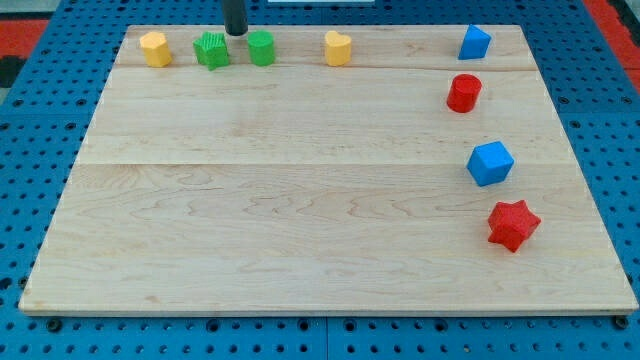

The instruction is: Move green blocks diagonally below

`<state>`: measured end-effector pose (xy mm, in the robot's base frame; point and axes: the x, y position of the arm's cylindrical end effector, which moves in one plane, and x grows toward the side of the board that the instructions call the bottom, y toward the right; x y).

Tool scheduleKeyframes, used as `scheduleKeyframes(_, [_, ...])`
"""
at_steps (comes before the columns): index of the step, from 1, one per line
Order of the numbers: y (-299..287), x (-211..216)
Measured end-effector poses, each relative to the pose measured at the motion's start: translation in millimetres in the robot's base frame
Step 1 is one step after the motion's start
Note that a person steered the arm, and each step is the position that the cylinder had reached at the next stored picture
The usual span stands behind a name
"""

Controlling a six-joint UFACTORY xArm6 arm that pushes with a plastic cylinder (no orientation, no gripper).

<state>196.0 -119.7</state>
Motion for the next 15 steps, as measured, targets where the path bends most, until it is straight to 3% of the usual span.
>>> scheduleKeyframes(3, [0.8,2.2])
scheduleKeyframes(7, [74.7,13.5])
scheduleKeyframes(9, [29.7,36.2])
scheduleKeyframes(11, [28.6,25.5])
scheduleKeyframes(13, [-30.1,19.8])
scheduleKeyframes(14, [-22.3,43.2])
scheduleKeyframes(15, [25.8,47.5])
